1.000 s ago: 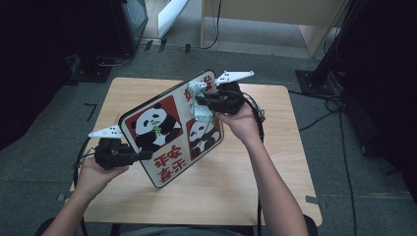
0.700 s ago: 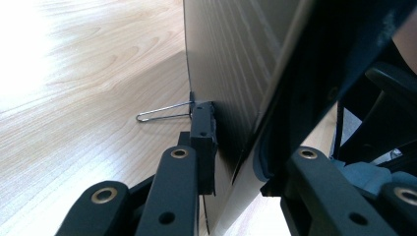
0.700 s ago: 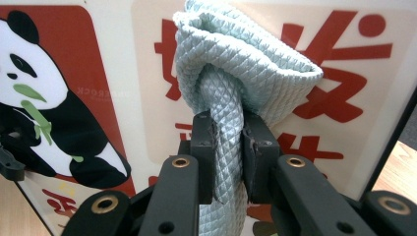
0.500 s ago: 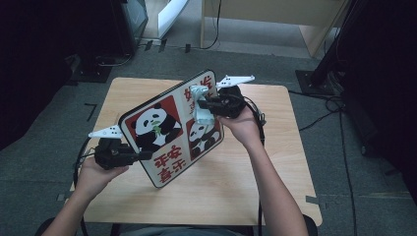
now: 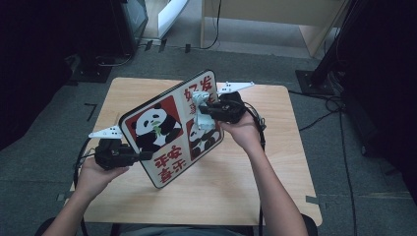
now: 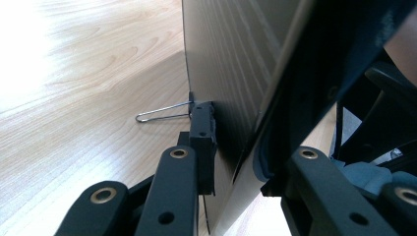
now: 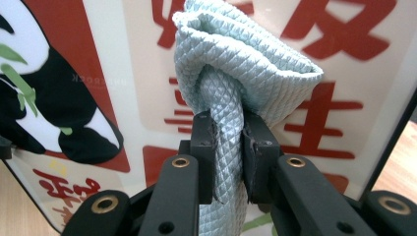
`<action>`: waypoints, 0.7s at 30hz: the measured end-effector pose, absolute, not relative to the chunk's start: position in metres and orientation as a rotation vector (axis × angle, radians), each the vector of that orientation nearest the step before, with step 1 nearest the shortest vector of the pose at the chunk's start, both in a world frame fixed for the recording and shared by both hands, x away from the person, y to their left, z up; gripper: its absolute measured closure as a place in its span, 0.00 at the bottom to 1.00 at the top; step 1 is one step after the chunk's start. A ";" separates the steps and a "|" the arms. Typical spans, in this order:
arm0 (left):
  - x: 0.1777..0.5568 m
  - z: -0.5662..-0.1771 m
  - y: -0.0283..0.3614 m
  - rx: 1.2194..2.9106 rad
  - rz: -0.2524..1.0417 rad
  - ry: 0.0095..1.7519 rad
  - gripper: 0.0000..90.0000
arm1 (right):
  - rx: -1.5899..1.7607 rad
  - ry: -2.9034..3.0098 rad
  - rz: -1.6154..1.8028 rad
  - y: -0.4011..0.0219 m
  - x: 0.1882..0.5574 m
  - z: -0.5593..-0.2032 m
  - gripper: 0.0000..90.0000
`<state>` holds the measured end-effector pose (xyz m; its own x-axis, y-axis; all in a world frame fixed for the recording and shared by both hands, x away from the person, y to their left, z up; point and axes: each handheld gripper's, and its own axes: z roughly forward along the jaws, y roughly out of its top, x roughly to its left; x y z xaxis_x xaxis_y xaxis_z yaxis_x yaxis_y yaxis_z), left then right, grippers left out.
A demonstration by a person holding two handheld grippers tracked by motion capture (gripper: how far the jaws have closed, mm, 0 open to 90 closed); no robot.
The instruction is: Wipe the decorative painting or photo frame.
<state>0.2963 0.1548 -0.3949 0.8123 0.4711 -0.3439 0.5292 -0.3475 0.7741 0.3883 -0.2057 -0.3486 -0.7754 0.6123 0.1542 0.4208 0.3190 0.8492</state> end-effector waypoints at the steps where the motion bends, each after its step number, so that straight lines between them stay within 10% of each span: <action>1: 0.296 -0.395 0.155 1.999 -0.073 0.743 0.83 | 0.948 2.389 1.443 -0.206 0.388 -0.349 0.87; 21: 0.295 -0.395 0.154 1.999 -0.071 0.741 0.83 | 0.955 2.397 1.453 -0.211 0.383 -0.373 0.87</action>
<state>0.2955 0.1543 -0.3950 0.8133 0.4707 -0.3420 0.5273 -0.3480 0.7751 0.3829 -0.2110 -0.3729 -0.7774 0.6058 0.1693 0.4303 0.3159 0.8456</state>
